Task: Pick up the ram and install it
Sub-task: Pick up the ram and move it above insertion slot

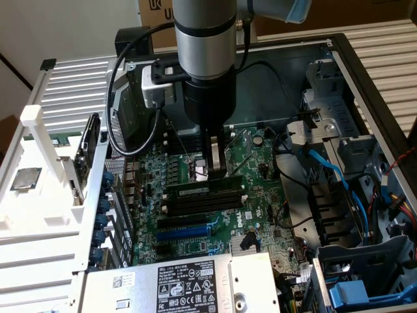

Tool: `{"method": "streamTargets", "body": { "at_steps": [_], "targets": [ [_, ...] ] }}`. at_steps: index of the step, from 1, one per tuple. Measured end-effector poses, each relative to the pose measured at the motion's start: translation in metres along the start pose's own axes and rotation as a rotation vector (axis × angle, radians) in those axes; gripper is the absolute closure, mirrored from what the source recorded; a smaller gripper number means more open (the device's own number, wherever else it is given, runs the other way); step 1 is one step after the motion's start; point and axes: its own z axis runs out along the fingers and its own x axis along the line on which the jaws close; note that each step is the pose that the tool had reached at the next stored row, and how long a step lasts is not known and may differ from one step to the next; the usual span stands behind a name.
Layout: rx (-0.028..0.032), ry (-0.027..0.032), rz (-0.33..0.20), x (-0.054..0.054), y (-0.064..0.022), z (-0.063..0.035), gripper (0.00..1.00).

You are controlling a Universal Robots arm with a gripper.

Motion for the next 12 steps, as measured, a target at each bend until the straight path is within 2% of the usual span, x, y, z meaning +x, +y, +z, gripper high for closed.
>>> {"method": "streamTargets", "body": {
  "at_steps": [6,12],
  "targets": [
    [0.0001,0.0001,0.0,-0.0021,0.001,0.0069,0.87],
    [0.0,0.0002,0.0,-0.0034,0.0026,0.0094,0.87]
  ]
}}
